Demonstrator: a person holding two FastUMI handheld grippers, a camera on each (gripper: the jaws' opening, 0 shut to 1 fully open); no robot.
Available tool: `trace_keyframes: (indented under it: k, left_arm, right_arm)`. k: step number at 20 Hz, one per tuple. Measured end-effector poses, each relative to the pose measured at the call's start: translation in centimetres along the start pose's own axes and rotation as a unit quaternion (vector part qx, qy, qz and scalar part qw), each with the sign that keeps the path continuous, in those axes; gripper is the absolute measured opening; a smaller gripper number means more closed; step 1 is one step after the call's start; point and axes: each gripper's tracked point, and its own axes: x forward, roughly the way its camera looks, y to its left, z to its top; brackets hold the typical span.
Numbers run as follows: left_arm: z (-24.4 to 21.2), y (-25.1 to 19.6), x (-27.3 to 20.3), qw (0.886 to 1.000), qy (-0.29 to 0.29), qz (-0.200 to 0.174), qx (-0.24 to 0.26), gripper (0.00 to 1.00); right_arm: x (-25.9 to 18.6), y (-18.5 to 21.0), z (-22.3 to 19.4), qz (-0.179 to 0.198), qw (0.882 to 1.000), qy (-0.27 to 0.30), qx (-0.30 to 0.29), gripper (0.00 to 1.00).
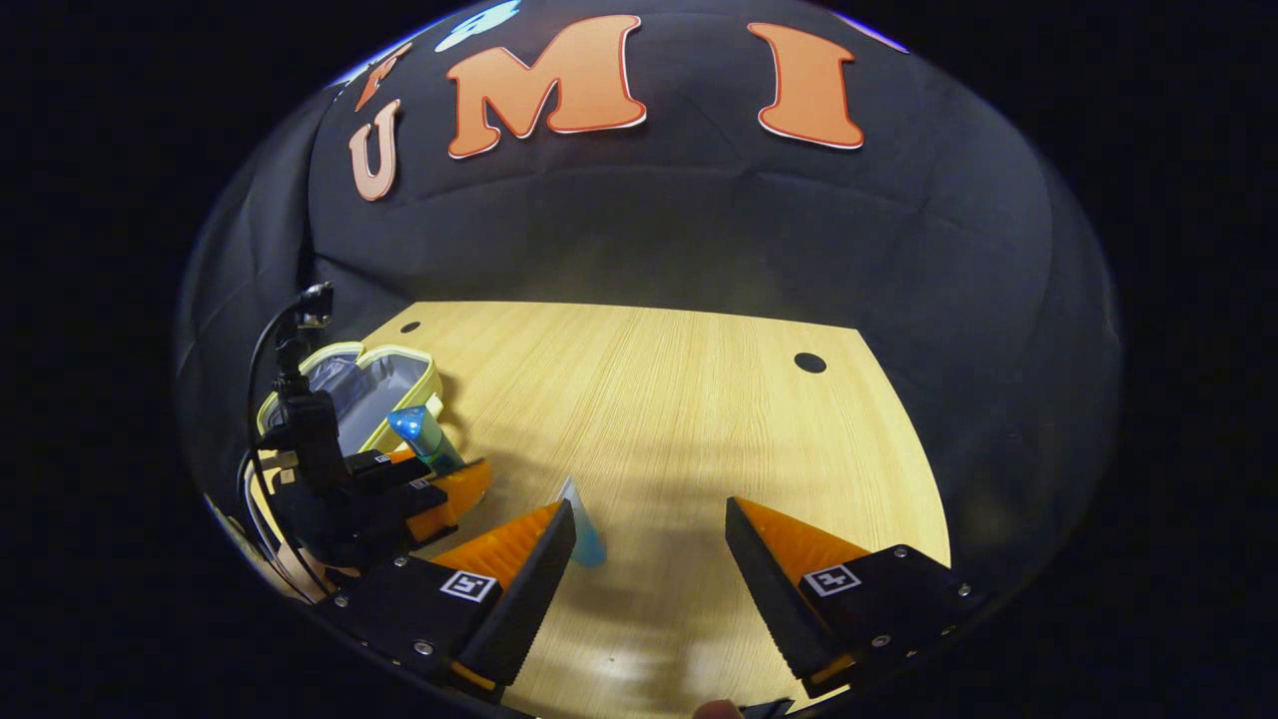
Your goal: First open the suitcase, pack the skin care products into it, and then close the suitcase.
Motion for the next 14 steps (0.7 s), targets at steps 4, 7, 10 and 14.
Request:
trace_keyframes:
  k: [4, 7, 10, 14]
  left_arm:
    - [0.4, -0.3, -3.6, 1.000, 0.024, -0.016, 0.012, 0.48]
    - [1.1, -1.1, -5.9, 0.998, 0.047, -0.035, -0.014, 0.48]
    - [3.6, -1.1, -9.2, 0.998, 0.049, -0.049, -0.005, 0.48]
    - [5.8, 0.2, -13.4, 0.997, 0.056, -0.056, -0.020, 0.49]
  right_arm:
    - [0.3, 1.4, -1.3, 0.017, 1.000, 0.008, 0.019, 0.96]
    - [0.4, 2.7, -2.9, 0.027, 1.000, 0.010, -0.007, 0.96]
    - [1.8, 4.7, -5.6, 0.046, 0.998, 0.042, -0.010, 0.96]
    - [4.2, 5.4, -7.4, 0.038, 0.997, 0.061, -0.013, 0.94]
